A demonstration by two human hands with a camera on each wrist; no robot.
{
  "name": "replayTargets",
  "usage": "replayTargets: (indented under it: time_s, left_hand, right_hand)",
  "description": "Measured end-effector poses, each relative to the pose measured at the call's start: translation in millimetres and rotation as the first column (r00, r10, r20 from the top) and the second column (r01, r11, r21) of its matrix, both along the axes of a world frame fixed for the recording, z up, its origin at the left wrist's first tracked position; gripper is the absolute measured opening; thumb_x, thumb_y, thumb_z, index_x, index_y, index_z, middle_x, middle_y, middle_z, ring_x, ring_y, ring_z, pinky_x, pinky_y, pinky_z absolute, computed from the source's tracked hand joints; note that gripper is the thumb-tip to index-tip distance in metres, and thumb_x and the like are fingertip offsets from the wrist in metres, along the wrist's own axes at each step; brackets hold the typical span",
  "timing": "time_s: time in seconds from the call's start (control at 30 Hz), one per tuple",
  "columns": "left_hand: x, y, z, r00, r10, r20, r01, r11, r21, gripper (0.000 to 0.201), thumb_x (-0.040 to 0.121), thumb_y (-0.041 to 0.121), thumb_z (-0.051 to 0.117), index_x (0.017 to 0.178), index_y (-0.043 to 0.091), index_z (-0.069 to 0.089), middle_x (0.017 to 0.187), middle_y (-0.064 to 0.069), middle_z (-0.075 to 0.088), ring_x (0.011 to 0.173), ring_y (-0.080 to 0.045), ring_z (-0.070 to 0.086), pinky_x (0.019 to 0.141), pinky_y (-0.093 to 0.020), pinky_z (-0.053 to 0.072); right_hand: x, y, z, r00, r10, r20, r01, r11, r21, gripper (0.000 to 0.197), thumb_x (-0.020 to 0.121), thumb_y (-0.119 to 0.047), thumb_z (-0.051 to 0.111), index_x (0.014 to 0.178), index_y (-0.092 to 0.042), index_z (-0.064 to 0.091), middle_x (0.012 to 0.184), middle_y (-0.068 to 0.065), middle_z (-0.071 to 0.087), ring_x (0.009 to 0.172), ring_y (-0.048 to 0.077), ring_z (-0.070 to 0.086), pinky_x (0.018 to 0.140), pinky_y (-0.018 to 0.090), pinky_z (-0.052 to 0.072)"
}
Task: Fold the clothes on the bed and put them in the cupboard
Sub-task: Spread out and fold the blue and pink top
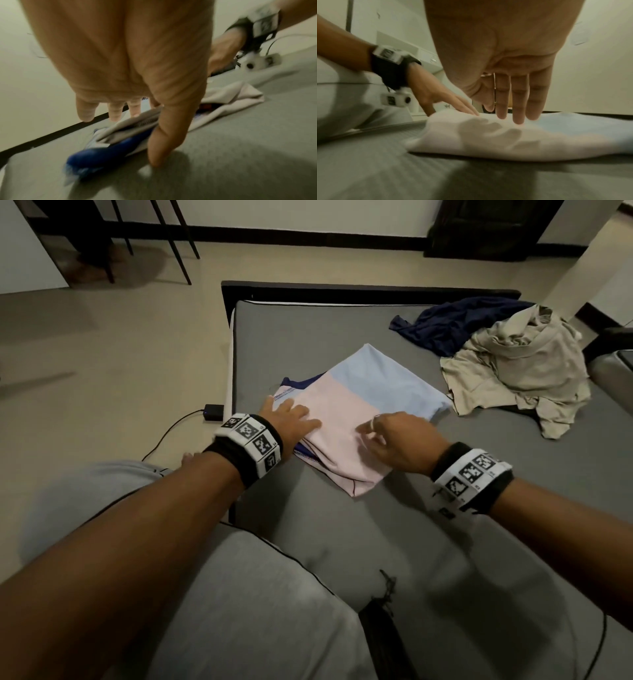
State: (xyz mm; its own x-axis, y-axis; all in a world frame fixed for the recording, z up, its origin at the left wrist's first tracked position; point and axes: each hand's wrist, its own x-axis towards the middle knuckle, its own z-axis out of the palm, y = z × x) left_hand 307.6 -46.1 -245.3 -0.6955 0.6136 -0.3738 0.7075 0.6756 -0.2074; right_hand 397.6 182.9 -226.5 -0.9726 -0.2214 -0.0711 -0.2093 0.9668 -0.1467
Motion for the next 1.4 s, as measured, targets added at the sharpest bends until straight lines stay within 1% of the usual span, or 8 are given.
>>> replayTargets:
  time_s: [0.13, 0.4, 0.53, 0.77, 0.97, 1.1, 1.2, 1.4]
  left_hand:
    - [-8, 1, 2, 0.994, -0.054, -0.100, 0.062, 0.995, 0.076, 0.070, 0.083, 0.024, 0.073, 0.142, 0.032, 0.036, 0.140, -0.004, 0.044, 0.130, -0.029, 0.046, 0.113, -0.057, 0.029]
    - [-4, 0, 15, 0.943, -0.208, -0.259, 0.241, 0.965, 0.105, 0.017, 0.096, 0.026, 0.049, 0.109, 0.022, 0.060, 0.110, -0.003, 0.063, 0.100, -0.026, 0.061, 0.096, -0.040, 0.045]
    - [15, 5, 24, 0.990, -0.124, -0.071, 0.135, 0.975, 0.175, 0.018, 0.093, 0.024, 0.047, 0.100, 0.019, 0.063, 0.108, -0.008, 0.067, 0.094, -0.027, 0.063, 0.081, -0.037, 0.049]
    - [75, 33, 21, 0.928, -0.079, 0.364, -0.027, 0.960, 0.278, 0.049, 0.087, 0.048, 0.037, 0.105, 0.011, 0.063, 0.110, -0.016, 0.067, 0.095, -0.034, 0.061, 0.082, -0.032, 0.045]
    - [81, 43, 10, 0.884, -0.113, 0.454, -0.047, 0.944, 0.328, 0.025, 0.099, 0.033, 0.042, 0.099, 0.015, 0.059, 0.105, -0.010, 0.066, 0.084, -0.026, 0.054, 0.074, -0.031, 0.038]
    - [81, 42, 12, 0.863, -0.162, 0.478, -0.018, 0.937, 0.350, 0.050, 0.084, 0.068, 0.059, 0.094, 0.019, 0.058, 0.086, 0.002, 0.065, 0.075, -0.014, 0.059, 0.061, -0.028, 0.040]
    - [79, 40, 7, 0.857, -0.186, 0.481, 0.018, 0.943, 0.333, 0.052, 0.076, 0.064, 0.073, 0.097, 0.018, 0.061, 0.087, 0.001, 0.068, 0.080, -0.018, 0.063, 0.070, -0.029, 0.050]
    - [73, 40, 0, 0.874, -0.175, 0.454, 0.001, 0.934, 0.358, 0.040, 0.088, 0.057, 0.063, 0.099, 0.019, 0.068, 0.087, -0.002, 0.070, 0.080, -0.020, 0.063, 0.074, -0.033, 0.051]
  right_hand:
    - [16, -47, -12, 0.997, 0.013, 0.075, -0.027, 0.981, 0.194, 0.076, 0.081, -0.083, 0.047, 0.119, -0.017, 0.055, 0.097, 0.006, 0.063, 0.071, 0.021, 0.057, 0.058, 0.030, 0.042]
    - [17, -85, -21, 0.993, -0.095, -0.071, 0.106, 0.980, 0.170, 0.038, 0.089, -0.043, 0.059, 0.104, -0.008, 0.056, 0.094, 0.014, 0.066, 0.069, 0.033, 0.058, 0.058, 0.032, 0.037]
    - [19, -77, -22, 0.995, -0.049, -0.082, 0.066, 0.974, 0.217, 0.025, 0.096, -0.024, 0.054, 0.113, -0.006, 0.053, 0.097, 0.014, 0.068, 0.079, 0.035, 0.067, 0.057, 0.035, 0.037]
    - [52, -37, -21, 0.997, -0.022, -0.068, 0.042, 0.950, 0.309, 0.035, 0.086, -0.041, 0.068, 0.107, -0.013, 0.065, 0.112, 0.010, 0.061, 0.096, 0.030, 0.060, 0.079, 0.045, 0.054]
    - [85, -11, -21, 0.995, -0.043, -0.093, 0.061, 0.978, 0.199, 0.019, 0.082, -0.031, 0.056, 0.085, -0.015, 0.065, 0.085, 0.007, 0.061, 0.069, 0.029, 0.057, 0.057, 0.031, 0.034]
    - [89, -2, -11, 0.999, -0.042, -0.027, 0.044, 0.996, 0.081, 0.050, 0.078, -0.044, 0.023, 0.092, -0.017, 0.063, 0.089, 0.004, 0.063, 0.075, 0.028, 0.057, 0.059, 0.032, 0.038]
    - [88, -4, -8, 0.999, -0.029, 0.020, 0.027, 0.994, 0.108, 0.057, 0.080, -0.051, 0.018, 0.101, -0.020, 0.061, 0.098, 0.003, 0.064, 0.083, 0.025, 0.058, 0.064, 0.031, 0.038]
    - [98, -6, -13, 0.994, 0.029, 0.108, -0.058, 0.961, 0.272, 0.073, 0.085, -0.066, 0.052, 0.144, -0.022, 0.047, 0.122, 0.004, 0.056, 0.100, 0.022, 0.056, 0.078, 0.032, 0.051]
